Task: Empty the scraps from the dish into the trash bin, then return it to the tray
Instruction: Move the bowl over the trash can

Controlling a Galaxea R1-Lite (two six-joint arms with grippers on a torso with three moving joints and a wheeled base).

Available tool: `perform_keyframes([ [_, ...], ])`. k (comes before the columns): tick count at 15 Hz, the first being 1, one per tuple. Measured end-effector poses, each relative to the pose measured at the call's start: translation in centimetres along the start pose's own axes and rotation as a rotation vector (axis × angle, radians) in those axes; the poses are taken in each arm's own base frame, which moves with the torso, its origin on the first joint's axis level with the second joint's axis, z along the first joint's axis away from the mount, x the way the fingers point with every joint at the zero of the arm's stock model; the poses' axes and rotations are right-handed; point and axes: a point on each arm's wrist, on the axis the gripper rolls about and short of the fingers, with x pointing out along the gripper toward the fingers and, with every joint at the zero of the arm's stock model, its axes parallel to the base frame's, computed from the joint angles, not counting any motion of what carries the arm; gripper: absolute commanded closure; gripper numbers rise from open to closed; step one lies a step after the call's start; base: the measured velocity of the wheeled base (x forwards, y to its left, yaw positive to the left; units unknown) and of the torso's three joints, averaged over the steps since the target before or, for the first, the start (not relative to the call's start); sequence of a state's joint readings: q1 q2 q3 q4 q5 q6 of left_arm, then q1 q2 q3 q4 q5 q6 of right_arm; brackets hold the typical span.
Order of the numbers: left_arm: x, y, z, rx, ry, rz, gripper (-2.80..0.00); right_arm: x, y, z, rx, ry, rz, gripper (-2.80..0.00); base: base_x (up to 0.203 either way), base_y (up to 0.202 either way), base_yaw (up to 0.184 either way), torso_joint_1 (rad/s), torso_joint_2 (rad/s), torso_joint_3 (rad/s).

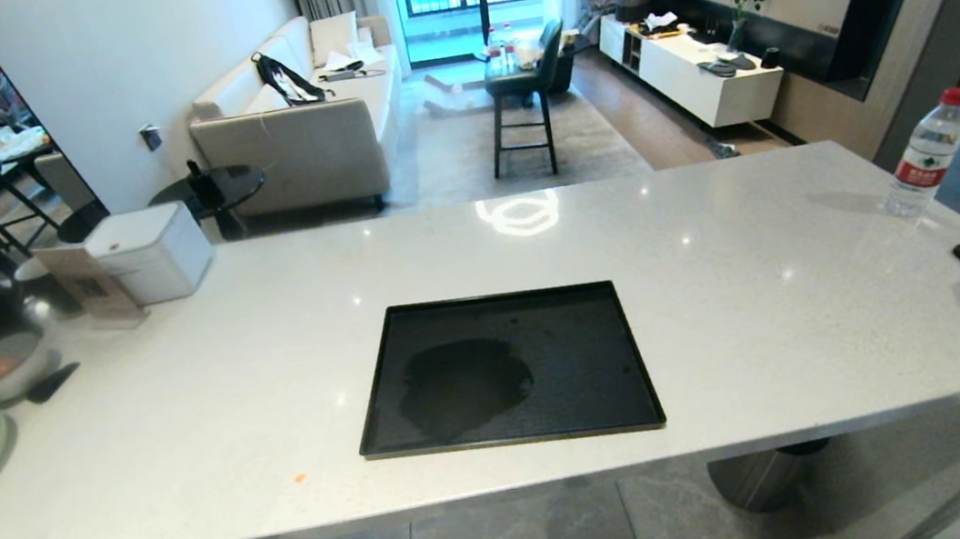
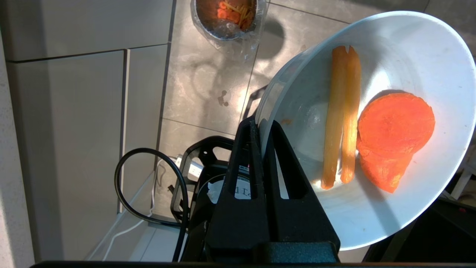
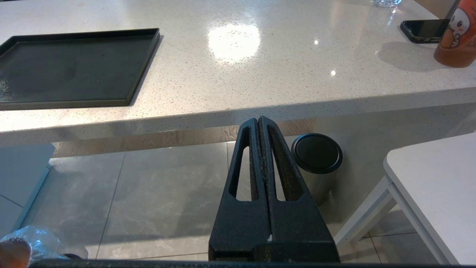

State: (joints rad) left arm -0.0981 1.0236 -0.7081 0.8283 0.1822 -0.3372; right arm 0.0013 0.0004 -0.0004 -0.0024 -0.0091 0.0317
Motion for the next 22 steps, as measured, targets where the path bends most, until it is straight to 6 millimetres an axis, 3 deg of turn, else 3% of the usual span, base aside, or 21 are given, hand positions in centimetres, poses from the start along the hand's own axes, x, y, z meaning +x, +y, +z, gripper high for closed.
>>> perform_keyframes([
  [22, 0.54, 0.13, -0.89, 0.015, 0.025, -0.001, 0.00, 0.00, 0.00, 0.00, 0.000, 0.000, 0.000, 0.00, 0.000, 0.000, 0.000, 0.000, 0.00, 0.000],
])
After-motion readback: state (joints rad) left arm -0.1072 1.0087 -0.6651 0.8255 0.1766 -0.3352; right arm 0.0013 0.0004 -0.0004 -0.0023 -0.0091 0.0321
